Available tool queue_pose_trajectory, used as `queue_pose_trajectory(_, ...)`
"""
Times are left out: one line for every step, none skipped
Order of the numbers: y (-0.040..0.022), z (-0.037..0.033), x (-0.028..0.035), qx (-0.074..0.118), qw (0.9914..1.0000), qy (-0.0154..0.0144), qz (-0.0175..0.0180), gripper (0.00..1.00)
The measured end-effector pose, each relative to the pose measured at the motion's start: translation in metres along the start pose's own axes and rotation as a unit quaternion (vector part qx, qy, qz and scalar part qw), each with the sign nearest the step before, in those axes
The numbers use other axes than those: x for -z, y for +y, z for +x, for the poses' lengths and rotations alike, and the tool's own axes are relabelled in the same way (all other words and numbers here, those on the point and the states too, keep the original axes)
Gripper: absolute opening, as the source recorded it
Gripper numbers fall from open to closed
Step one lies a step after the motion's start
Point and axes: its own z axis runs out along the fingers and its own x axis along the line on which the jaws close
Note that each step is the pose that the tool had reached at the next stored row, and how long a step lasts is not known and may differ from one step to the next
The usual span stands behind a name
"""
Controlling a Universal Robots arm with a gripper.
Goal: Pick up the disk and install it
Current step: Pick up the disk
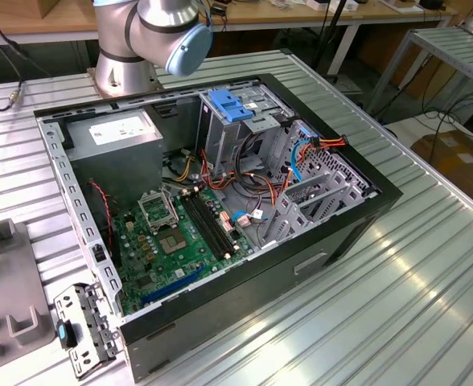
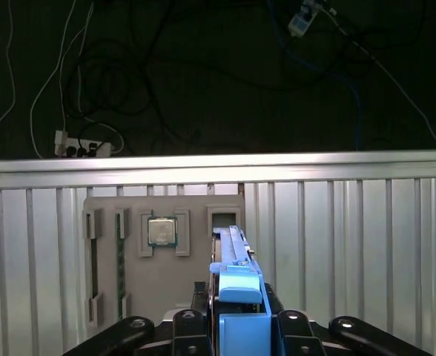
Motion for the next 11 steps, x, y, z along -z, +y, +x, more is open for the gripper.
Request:
queue_pose_trajectory(0.0000,0.0000,0.0035,0.000,1.00000,0.0001,0.0000,0.37)
queue_pose_trajectory(-0.0001,0.0000,0.0065,0.000,1.00000,0.0003,0.0000,0.37)
queue_pose_trajectory(-0.0001,0.0000,0.0121,0.000,1.00000,0.0006,0.0000,0.37)
queue_pose_trajectory(-0.0002,0.0000,0.0172,0.000,1.00000,0.0009,0.0000,0.37)
queue_pose_trajectory(-0.0002,0.0000,0.0200,0.000,1.00000,0.0010,0.0000,0.37)
queue_pose_trajectory(-0.0002,0.0000,0.0230,0.000,1.00000,0.0012,-0.0001,0.37)
queue_pose_trajectory(-0.0002,0.0000,0.0265,0.000,1.00000,0.0013,0.0000,0.37)
queue_pose_trajectory(-0.0003,0.0000,0.0288,0.000,1.00000,0.0014,0.0001,0.37)
queue_pose_trajectory(-0.0003,0.0000,0.0322,0.000,1.00000,0.0016,0.0000,0.37)
queue_pose_trajectory(-0.0003,0.0000,0.0346,0.000,1.00000,0.0017,0.0000,0.37)
queue_pose_trajectory(-0.0004,0.0000,0.0401,0.000,1.00000,0.0021,0.0001,0.37)
